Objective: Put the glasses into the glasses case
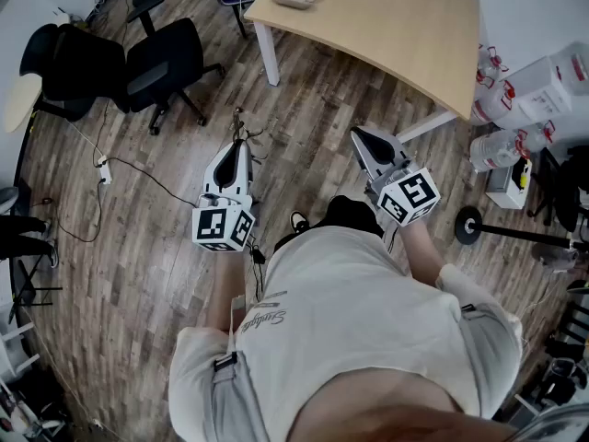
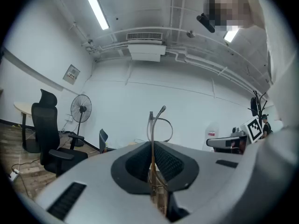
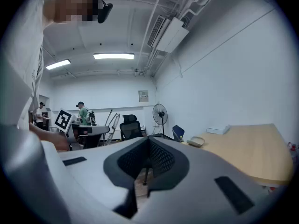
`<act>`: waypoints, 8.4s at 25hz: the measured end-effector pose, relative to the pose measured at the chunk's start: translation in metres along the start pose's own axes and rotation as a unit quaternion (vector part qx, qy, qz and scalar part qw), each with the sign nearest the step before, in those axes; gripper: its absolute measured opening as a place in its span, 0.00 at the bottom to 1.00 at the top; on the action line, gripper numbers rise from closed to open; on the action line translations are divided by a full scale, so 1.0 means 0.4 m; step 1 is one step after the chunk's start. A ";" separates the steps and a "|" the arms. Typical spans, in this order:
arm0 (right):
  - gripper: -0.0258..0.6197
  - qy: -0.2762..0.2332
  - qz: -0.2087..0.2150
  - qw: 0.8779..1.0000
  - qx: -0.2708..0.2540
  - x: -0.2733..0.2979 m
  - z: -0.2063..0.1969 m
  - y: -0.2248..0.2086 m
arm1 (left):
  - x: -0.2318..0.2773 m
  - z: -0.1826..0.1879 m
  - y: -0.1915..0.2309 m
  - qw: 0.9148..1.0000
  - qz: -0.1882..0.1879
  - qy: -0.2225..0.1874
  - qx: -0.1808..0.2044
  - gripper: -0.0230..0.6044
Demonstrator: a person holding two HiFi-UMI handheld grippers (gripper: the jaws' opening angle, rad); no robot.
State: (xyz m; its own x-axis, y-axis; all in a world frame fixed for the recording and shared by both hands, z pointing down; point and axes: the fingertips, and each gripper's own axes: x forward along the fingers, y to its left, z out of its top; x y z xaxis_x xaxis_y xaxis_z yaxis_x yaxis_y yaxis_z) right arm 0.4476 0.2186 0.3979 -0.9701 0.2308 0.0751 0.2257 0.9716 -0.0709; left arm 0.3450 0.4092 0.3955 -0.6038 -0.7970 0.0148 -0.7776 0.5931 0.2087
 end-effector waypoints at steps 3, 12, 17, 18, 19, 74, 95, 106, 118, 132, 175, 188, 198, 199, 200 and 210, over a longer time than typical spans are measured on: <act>0.03 0.006 0.000 1.000 -0.001 -0.016 -0.002 -0.001 | -0.006 0.005 -0.002 1.000 0.002 -0.003 -0.003 0.08; 0.03 0.002 -0.017 1.000 0.026 -0.034 -0.020 -0.049 | 0.052 -0.035 -0.006 1.000 -0.001 0.015 -0.017 0.08; 0.03 0.013 -0.018 0.999 0.038 0.006 -0.057 -0.145 | 0.154 -0.032 0.000 1.000 0.005 0.022 -0.009 0.08; 0.03 0.015 -0.018 0.999 0.042 0.022 -0.067 -0.166 | 0.175 -0.029 0.002 1.000 0.006 0.024 -0.005 0.08; 0.03 0.017 -0.018 0.999 0.044 0.039 -0.078 -0.187 | 0.197 -0.026 0.005 1.000 0.007 0.028 -0.003 0.08; 0.03 0.023 -0.086 0.996 0.031 1.024 0.051 -0.663 | 1.099 0.222 0.715 0.998 -0.051 0.027 -0.001 0.08; 0.03 0.046 -0.077 0.994 0.058 1.268 0.004 -0.930 | 1.460 0.167 0.804 0.995 -0.060 0.082 -0.004 0.08; 0.03 0.030 -0.083 0.994 0.069 1.364 0.010 -1.147 | 1.719 0.180 0.763 0.991 -0.083 0.102 0.029 0.08; 0.03 0.031 -0.164 0.981 0.097 1.272 -0.040 -1.300 | 1.903 0.140 0.605 0.975 -0.170 0.134 0.053 0.08; 0.03 0.021 -0.287 0.954 0.085 1.203 0.009 -1.330 | 1.984 0.107 0.490 0.935 -0.316 0.155 0.055 0.08; 0.03 0.057 -0.349 0.926 0.130 1.139 -0.111 -1.230 | 1.813 -0.403 0.454 0.680 -0.547 0.349 0.342 0.08; 0.03 0.051 -0.368 0.914 0.162 1.087 -0.162 -1.289 | 1.788 -0.543 0.454 0.595 -0.567 0.405 0.401 0.08; 0.03 0.051 -0.363 0.916 0.166 1.101 -0.172 -1.297 | 1.769 -0.589 0.480 0.566 -0.571 0.449 0.390 0.08; 0.03 0.051 -0.363 0.916 0.166 1.102 -0.171 -1.296 | 1.770 -0.592 0.482 0.563 -0.571 0.451 0.392 0.08; 0.03 0.050 -0.363 0.915 0.166 1.103 -0.172 -1.295 | 1.771 -0.595 0.482 0.563 -0.570 0.452 0.393 0.08; 0.03 0.051 -0.366 0.912 0.176 1.102 -0.188 -1.271 | 1.760 -0.625 0.497 0.547 -0.567 0.470 0.398 0.08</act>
State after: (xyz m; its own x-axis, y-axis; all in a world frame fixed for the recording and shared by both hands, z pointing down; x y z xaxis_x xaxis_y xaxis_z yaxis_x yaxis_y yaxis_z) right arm -0.0882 -0.1697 0.5417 -0.8315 -0.4525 0.3223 -0.5401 0.7943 -0.2781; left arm -0.1907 -0.0625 0.6919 0.4127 -0.1891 0.8910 -0.6144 -0.7800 0.1190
